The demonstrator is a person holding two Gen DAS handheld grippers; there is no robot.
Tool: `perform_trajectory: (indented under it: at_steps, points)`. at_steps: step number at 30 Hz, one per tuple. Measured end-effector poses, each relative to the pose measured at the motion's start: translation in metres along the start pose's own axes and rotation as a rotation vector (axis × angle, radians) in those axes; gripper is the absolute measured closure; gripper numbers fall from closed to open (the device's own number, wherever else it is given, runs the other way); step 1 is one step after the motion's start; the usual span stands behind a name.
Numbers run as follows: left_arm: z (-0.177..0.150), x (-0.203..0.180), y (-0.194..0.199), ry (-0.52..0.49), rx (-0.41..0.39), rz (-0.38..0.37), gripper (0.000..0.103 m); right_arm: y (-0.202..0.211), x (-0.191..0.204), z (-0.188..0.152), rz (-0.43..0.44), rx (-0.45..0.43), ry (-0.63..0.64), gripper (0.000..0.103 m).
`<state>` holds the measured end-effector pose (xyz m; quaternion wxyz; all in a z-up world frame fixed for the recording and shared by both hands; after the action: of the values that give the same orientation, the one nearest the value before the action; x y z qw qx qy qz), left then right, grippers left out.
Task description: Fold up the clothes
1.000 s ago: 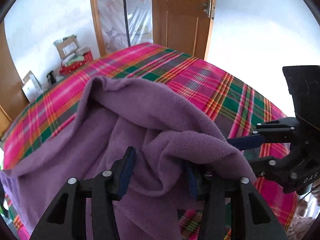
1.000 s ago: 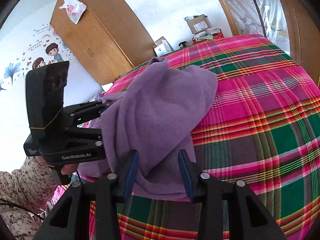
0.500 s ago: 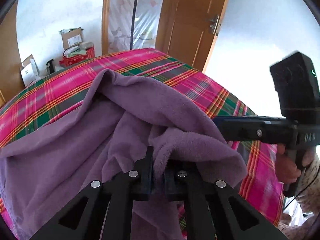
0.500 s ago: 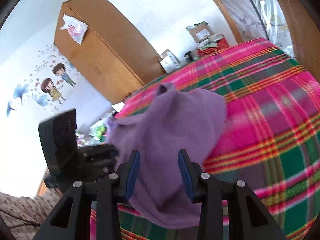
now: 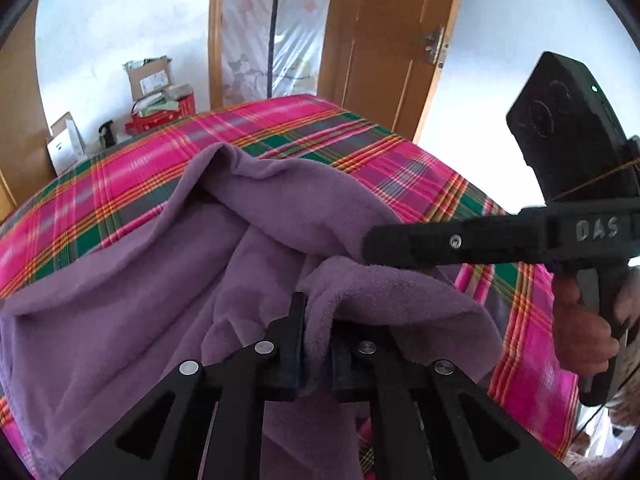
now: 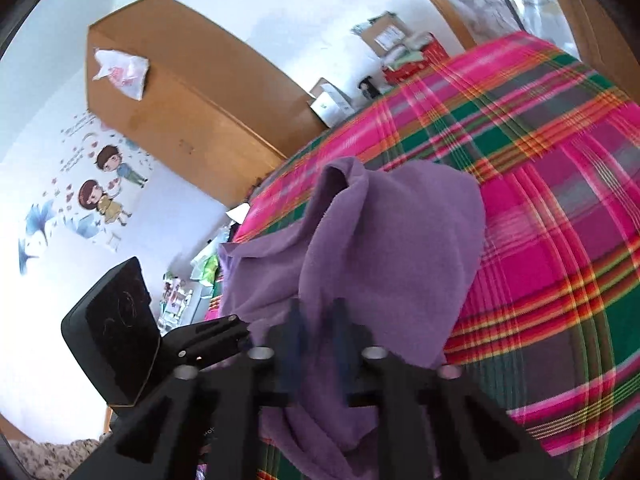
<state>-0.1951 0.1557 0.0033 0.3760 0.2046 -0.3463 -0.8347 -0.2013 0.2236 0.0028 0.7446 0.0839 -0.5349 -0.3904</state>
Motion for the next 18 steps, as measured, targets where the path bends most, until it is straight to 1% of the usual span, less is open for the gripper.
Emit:
perform_trajectory:
  at_steps: [3,4,6,10,15,18]
  points:
    - [0.0,0.0,-0.002,0.019,0.005,-0.014,0.093,-0.002,-0.001,-0.001,0.007,0.0,-0.003,0.097]
    - [0.0,0.001,-0.003,0.025,0.007,-0.019,0.096,0.001,0.0,0.003,-0.003,-0.016,0.008,0.097]
    - [0.001,0.002,-0.002,0.042,0.003,-0.025,0.097,0.007,0.002,0.011,-0.023,-0.048,0.031,0.098]
    - [0.004,0.013,0.01,0.093,-0.036,-0.018,0.098,0.02,0.006,0.027,-0.064,-0.112,0.077,0.1]
    - [0.006,0.024,0.024,0.147,-0.071,-0.032,0.098,0.037,0.012,0.046,-0.114,-0.191,0.134,0.1]
    - [0.003,0.031,0.033,0.163,-0.088,-0.014,0.098,0.045,0.017,0.059,-0.146,-0.234,0.17,0.1]
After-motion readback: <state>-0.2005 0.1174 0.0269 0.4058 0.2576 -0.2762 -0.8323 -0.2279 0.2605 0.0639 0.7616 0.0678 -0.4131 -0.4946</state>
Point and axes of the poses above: each gripper's, at about its wrist camera, not at the fingertips, and y roughly against the way its jaws point, x to its left, z to its top, the point moved 10 cm from there along -y, roughly the way its jaws point, and after that the axes turned 5 degrees about -y, right-handed, at the moved point
